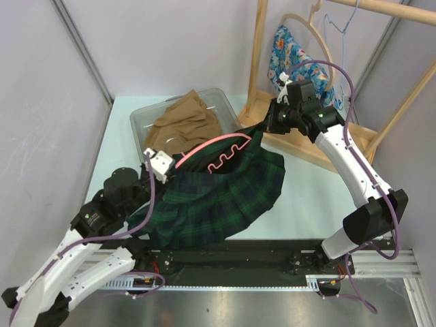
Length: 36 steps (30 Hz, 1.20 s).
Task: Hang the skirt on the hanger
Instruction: Place skirt on hanger
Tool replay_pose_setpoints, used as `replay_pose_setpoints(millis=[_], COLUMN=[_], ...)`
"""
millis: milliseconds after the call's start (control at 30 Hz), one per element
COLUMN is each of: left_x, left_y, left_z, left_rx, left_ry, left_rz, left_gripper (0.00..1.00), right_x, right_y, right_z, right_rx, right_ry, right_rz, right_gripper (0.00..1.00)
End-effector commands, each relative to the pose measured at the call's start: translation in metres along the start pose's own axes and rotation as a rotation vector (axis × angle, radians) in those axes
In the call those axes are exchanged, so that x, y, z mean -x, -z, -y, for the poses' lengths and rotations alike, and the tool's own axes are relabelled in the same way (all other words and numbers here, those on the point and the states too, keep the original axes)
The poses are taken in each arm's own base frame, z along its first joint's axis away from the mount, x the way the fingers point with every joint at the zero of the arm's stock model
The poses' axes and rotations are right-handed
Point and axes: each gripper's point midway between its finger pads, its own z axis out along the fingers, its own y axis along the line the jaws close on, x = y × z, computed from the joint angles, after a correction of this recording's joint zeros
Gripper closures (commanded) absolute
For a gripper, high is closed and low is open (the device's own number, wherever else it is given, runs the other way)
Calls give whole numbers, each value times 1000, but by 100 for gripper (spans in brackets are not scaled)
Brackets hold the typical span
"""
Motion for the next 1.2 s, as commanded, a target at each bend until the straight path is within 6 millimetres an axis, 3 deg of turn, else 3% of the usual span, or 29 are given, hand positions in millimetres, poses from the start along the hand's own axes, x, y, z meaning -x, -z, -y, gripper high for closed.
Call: replay_pose_setpoints(millis=[0,67,233,400,567,867,1000,1167], left_x=[3,4,8,10,4,7,9,15], left_y=[-11,-15,-22,-17,-10,-6,5,6], left_z=[1,9,-3,-16,-22,-35,-63,-57], left_rx=[41,42,137,214,246,324,502,458], left_ry=[-113,-152,-150,-123,-97,-101,-133,-90], left_rz=[-31,-40,-59,-54,-56,-62,-87,-41], left_gripper=[100,100,100,100,100,100,100,100], right_x=[30,31,20,2,5,1,-4,-12], right_y=[29,31,35,38,52,55,53,48], right_z=[-34,-42,-57,-34,-11,-22,-13,-10], right_rx=[75,88,109,41,-1,45,-18,-65], right_ry=[35,47,85,76,47,79,98,127], right_rz=[115,120,99,76,108,100,95,83], right_gripper=[100,100,100,100,100,100,100,100])
